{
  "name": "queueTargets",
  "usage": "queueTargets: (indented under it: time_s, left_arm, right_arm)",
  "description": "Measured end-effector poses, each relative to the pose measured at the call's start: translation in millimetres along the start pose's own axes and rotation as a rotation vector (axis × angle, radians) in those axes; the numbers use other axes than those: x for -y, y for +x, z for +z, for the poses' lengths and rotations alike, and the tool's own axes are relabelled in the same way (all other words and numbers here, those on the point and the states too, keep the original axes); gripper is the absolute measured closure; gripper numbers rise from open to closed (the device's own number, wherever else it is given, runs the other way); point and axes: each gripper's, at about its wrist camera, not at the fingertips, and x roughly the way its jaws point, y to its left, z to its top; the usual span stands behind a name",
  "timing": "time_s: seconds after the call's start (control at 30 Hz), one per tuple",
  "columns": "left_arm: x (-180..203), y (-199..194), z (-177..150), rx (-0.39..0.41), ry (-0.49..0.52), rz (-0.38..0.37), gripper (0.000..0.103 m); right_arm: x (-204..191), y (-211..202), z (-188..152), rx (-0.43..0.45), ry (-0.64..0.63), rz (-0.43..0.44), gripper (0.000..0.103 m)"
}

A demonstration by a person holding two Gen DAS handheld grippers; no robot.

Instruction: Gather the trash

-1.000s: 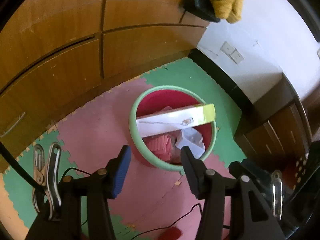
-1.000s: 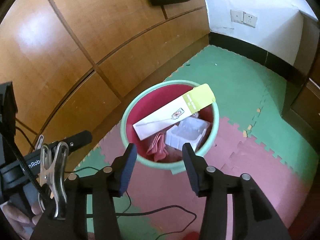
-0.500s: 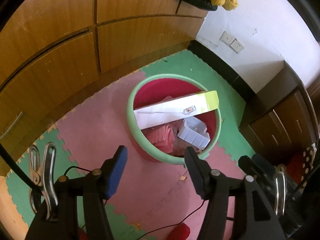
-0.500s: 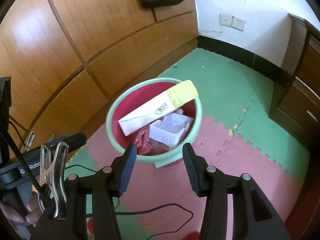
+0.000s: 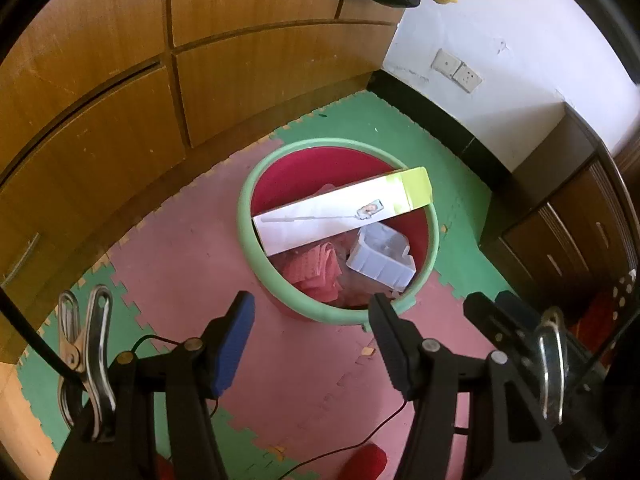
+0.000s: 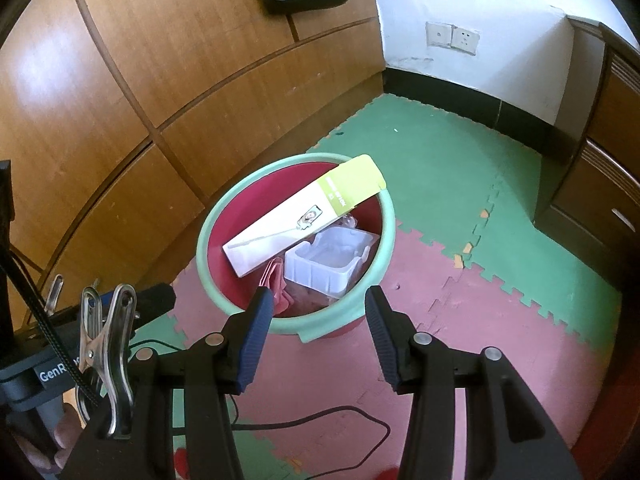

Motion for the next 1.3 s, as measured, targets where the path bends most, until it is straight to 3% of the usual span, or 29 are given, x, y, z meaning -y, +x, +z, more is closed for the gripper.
queueTargets:
  time_s: [1.3]
  left_arm:
    - [3.2, 4.5, -0.5, -0.011, 0.011, 0.024, 0.041]
  right_arm:
    - [-6.1, 4.2, -4.1, -0.012, -0.007, 0.001, 0.054]
